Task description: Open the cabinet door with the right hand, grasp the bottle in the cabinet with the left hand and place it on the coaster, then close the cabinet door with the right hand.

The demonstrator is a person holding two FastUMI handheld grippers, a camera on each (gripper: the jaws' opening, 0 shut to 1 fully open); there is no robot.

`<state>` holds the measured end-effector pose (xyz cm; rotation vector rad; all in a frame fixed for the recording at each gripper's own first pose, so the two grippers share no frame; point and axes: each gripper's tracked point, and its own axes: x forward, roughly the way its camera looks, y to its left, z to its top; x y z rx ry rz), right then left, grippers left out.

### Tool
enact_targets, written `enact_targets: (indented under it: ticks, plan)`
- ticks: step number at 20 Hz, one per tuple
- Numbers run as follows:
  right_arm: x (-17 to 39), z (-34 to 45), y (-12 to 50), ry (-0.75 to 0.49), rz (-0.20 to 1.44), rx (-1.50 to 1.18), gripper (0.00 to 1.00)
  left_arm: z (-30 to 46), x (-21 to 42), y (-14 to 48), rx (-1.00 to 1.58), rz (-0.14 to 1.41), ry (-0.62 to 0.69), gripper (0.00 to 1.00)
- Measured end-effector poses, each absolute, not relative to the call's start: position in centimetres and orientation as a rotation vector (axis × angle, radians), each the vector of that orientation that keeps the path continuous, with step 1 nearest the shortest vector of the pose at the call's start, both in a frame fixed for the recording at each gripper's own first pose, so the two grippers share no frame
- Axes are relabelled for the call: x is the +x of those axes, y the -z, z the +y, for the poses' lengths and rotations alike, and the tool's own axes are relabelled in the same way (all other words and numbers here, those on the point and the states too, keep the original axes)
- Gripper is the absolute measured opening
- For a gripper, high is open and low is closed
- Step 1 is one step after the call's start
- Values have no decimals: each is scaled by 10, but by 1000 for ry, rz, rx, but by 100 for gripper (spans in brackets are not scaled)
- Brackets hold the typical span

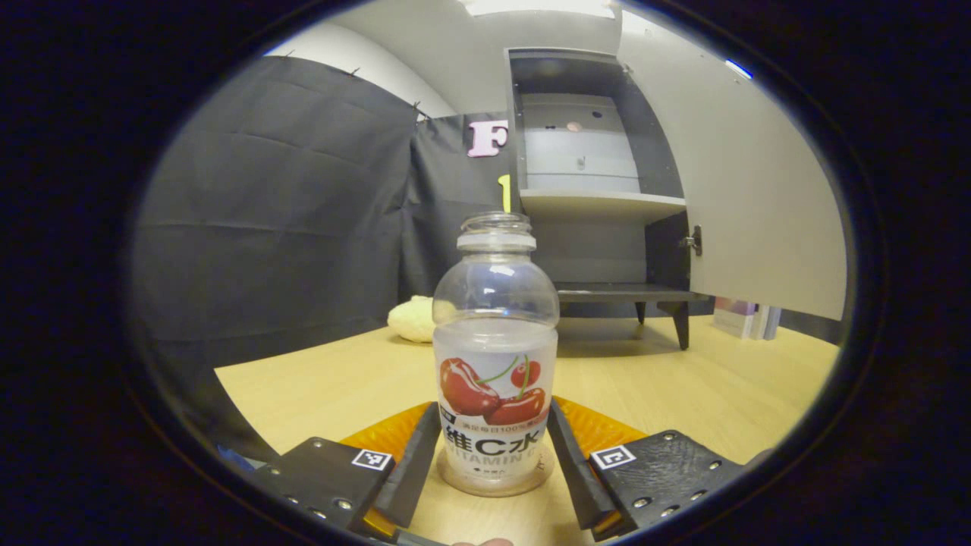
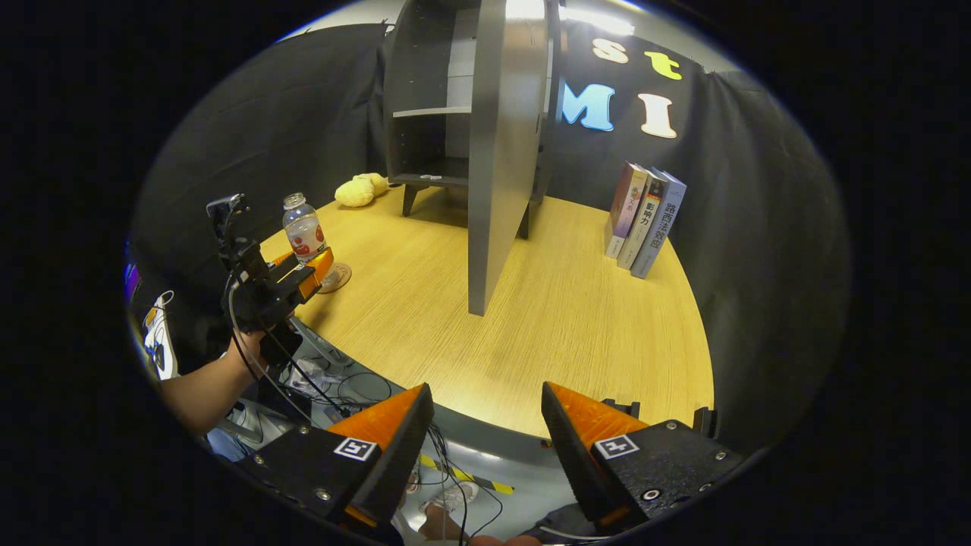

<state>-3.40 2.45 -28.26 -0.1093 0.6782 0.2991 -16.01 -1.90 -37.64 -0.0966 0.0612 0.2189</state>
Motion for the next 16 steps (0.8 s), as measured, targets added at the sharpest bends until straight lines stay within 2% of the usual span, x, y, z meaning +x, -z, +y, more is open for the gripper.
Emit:
enact_targets:
  ticks: [1,2,16]
  plan:
    - [-32,26,282,-302,679,-109,88,-19,-161,372,-94,53,-215,85]
    - [-30,25,282,-302,679,-107,88,-18,-161,371,-87,46,-215,80]
    - [-33,14,277,-283,683,-69,89,-13,-155,327,-44,26,-180,79]
